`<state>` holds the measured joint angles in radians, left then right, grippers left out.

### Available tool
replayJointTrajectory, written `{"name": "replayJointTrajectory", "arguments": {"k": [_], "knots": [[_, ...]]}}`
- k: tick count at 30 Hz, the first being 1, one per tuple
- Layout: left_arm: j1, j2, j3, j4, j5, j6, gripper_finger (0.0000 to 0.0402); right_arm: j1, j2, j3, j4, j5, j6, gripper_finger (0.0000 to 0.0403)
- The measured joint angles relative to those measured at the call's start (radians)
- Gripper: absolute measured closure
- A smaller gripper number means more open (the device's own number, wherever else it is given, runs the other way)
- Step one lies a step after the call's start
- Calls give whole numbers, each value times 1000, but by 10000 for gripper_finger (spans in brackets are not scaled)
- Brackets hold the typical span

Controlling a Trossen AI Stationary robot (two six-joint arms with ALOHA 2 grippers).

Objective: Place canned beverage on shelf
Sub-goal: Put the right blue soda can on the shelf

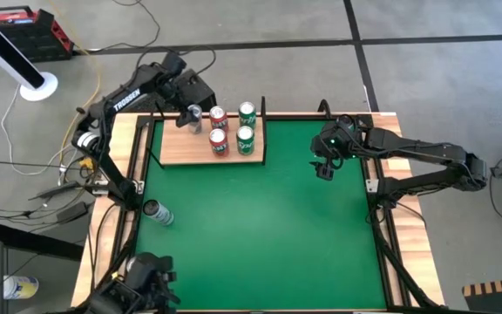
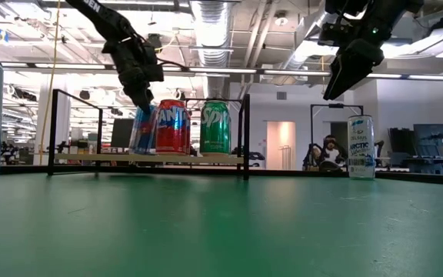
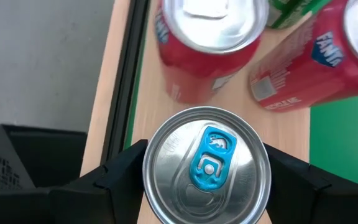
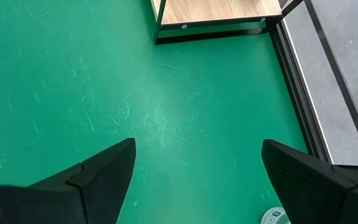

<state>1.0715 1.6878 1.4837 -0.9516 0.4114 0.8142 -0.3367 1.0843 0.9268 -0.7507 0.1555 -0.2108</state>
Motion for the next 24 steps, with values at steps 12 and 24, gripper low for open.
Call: {"name": "replayJointTrajectory", "arguments": {"k": [12,24], "knots": [[-18,0,0,10,18,27,158,0,0,0,0,0,0,29],[-20,66,5,36,2,39,158,0,0,0,-1,0,0,29]]}}
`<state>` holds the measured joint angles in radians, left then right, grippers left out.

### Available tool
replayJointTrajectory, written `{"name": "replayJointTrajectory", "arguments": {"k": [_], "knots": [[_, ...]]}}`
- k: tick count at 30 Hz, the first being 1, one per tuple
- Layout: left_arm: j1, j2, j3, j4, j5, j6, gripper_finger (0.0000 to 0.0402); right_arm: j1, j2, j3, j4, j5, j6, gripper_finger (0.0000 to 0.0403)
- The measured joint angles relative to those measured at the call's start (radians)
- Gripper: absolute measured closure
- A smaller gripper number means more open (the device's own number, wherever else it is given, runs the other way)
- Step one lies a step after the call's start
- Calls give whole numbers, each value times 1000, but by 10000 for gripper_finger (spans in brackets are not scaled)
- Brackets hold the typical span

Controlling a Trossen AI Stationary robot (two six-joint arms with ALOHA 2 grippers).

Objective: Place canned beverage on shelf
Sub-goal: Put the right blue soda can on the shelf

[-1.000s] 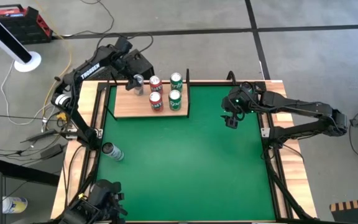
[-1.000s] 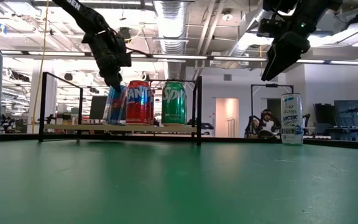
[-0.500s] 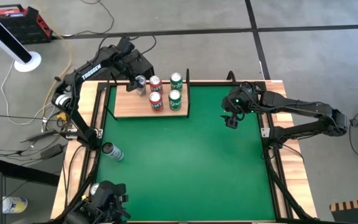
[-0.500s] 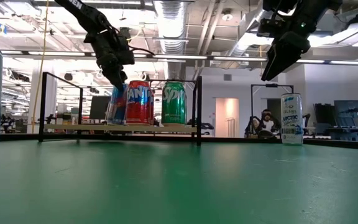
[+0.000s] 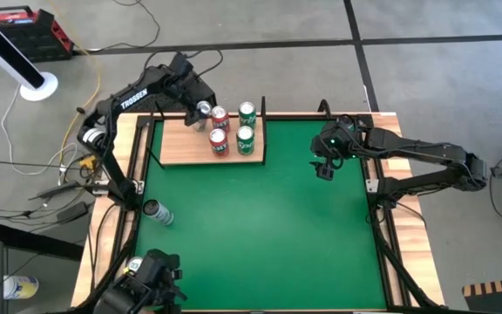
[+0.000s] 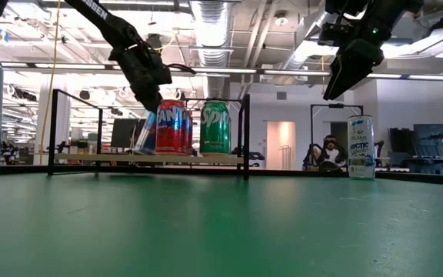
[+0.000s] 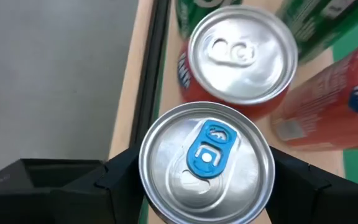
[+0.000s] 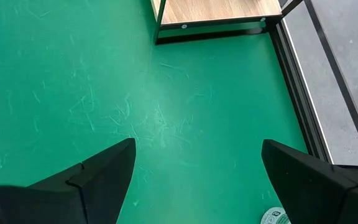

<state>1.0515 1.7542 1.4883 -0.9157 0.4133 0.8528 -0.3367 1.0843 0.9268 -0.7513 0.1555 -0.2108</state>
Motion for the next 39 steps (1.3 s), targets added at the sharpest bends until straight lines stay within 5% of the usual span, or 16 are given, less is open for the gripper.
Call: {"name": "replayJointTrajectory", "arguments": {"k": [14,30,39], "knots": [[6,8,69,-5,-59,-38,176,0,0,0,0,0,-8,29],[160,5,93,-20,406,-29,179,0,0,0,-5,1,-8,29],[138,11,57,5,362,43,179,0,0,0,-4,1,-8,29]]}}
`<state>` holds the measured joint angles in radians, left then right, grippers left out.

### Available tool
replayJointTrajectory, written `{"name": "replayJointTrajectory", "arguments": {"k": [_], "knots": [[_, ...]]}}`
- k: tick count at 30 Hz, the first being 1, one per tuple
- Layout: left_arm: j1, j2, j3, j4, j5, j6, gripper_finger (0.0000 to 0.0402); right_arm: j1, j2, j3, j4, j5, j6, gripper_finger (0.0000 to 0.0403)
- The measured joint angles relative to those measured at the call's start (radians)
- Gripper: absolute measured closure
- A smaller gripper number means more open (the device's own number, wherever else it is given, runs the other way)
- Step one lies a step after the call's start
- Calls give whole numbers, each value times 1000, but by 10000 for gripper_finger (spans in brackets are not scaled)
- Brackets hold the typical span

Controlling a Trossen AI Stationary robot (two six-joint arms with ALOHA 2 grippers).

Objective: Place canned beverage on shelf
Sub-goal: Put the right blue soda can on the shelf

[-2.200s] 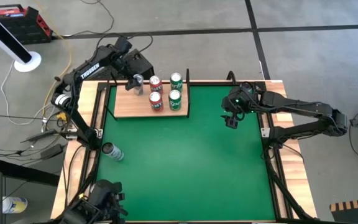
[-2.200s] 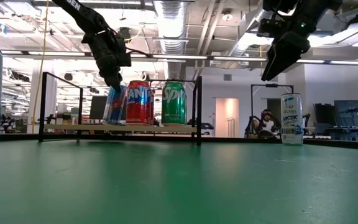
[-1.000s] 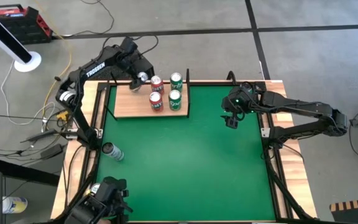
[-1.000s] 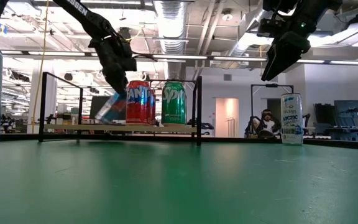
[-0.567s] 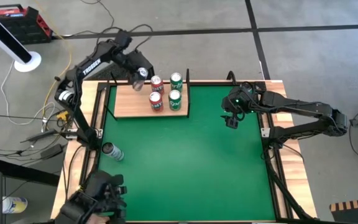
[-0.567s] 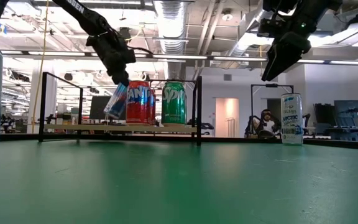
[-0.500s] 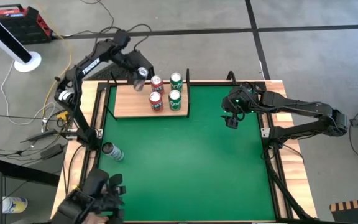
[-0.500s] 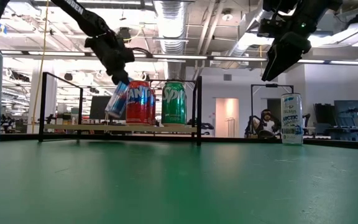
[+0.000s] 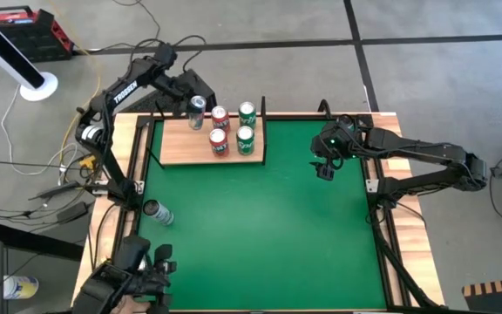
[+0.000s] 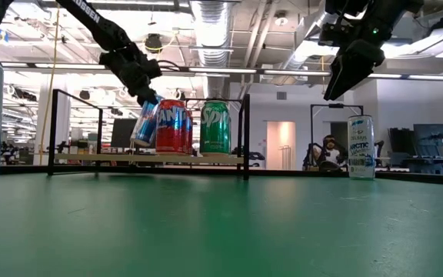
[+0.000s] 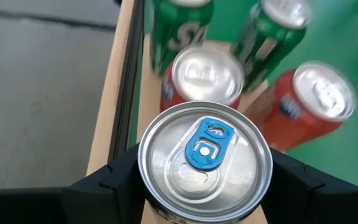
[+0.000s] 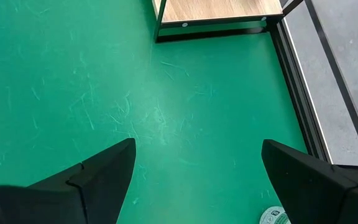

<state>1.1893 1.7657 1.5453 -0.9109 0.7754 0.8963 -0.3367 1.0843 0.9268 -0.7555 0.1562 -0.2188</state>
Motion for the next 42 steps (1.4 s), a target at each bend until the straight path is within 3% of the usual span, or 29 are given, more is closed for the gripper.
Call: {"name": "replayJointTrajectory", "arguments": {"k": [12,19,23,26,33,42], "knots": [[-10,-24,-1,38,-27,-65,179,0,0,0,41,0,-3,29],[-11,-106,-1,46,46,-62,179,-5,0,15,396,-6,-144,29],[-16,-164,-1,88,111,-88,179,-93,9,36,686,-216,-190,29],[-40,-193,-1,144,121,-140,179,-173,103,70,879,-391,-163,29],[-120,-280,-1,287,83,-241,179,-282,493,391,861,-717,-107,29],[-207,-315,-1,294,78,-305,179,-289,853,761,869,-886,-87,29]]}}
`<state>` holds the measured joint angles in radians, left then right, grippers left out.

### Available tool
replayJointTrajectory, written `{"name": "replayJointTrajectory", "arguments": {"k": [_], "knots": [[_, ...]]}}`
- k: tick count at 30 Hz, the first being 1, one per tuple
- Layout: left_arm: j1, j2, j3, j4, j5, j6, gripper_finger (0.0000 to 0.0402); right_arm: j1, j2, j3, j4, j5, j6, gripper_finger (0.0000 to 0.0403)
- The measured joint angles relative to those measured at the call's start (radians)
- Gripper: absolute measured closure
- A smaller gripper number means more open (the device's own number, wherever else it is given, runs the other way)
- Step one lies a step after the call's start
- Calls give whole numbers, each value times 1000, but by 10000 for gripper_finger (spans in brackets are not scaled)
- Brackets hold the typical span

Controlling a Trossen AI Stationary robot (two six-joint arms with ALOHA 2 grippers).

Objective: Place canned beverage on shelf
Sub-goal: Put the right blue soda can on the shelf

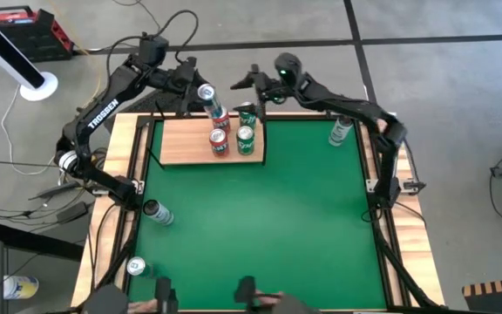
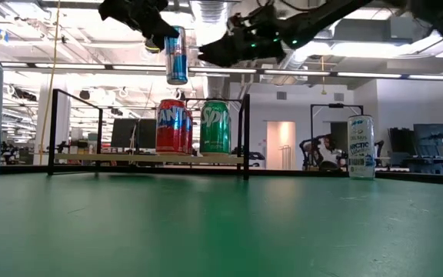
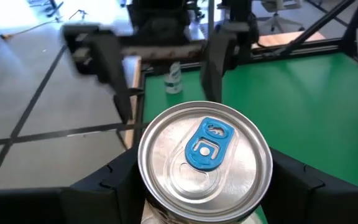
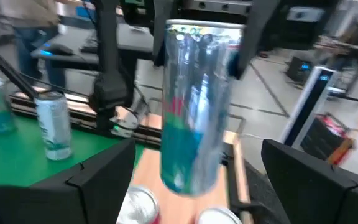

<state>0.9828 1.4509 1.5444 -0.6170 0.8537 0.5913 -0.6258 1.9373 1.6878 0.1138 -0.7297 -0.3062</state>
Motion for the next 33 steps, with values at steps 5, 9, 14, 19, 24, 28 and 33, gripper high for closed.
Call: {"name": "replayJointTrajectory", "arguments": {"k": [5,9,14,19,24,28,33], "knots": [[-28,0,0,10,-28,1,179,20,95,102,2,-45,18,29],[-35,0,-1,35,-29,-11,179,38,147,139,25,-61,21,29],[-43,2,-12,63,-5,-44,179,68,181,152,112,-35,37,29],[-69,2,-12,75,-19,-56,179,91,180,152,152,-26,32,29],[-87,3,-12,107,-21,-79,179,100,180,152,162,15,44,57],[-93,3,-12,111,-36,-79,179,93,180,152,136,25,46,117],[-93,4,-12,110,-58,-80,179,78,180,152,123,23,49,157]]}}
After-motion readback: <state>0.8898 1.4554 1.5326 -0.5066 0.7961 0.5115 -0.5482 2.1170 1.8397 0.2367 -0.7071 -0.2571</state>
